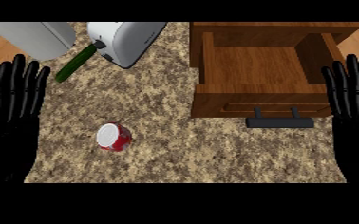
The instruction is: Pick up the can, place it into the drawer and close the drawer
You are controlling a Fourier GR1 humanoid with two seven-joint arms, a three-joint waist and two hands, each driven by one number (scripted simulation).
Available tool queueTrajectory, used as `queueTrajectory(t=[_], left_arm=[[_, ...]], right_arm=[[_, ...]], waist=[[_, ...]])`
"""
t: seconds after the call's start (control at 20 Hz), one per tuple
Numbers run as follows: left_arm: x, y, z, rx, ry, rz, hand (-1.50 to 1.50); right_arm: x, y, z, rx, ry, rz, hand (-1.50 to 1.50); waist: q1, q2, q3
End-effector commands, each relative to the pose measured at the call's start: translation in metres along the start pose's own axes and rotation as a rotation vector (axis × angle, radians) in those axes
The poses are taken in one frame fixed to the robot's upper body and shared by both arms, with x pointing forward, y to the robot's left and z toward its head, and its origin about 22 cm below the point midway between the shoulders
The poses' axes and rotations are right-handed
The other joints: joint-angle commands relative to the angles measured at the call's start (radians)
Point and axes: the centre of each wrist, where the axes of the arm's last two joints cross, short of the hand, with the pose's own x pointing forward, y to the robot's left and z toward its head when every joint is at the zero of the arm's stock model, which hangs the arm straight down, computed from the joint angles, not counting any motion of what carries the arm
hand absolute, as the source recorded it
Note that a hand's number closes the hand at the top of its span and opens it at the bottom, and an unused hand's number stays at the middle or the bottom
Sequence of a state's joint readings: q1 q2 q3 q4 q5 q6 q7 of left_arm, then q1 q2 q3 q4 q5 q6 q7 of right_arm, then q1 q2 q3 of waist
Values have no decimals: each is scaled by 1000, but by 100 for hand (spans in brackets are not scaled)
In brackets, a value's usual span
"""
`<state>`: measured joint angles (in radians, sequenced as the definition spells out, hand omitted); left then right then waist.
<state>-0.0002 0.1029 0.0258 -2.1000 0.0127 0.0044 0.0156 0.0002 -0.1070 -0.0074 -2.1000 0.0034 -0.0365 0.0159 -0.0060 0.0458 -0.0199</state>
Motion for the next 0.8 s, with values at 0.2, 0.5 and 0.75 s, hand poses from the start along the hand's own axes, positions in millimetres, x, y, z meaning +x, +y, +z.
queueTrajectory(t=[0.2,0.5,0.75], left_arm=[[19,-59,11,-205,-63,133,-150],[9,-57,45,-123,335,8,-150],[26,-69,37,-147,348,19,-150]], right_arm=[[-9,12,6,7,-29,-4,-150],[-11,-5,13,-59,305,29,-150],[-23,-7,33,-58,287,19,-150]], waist=[[3,-49,21],[10,-49,20],[5,-47,20]])
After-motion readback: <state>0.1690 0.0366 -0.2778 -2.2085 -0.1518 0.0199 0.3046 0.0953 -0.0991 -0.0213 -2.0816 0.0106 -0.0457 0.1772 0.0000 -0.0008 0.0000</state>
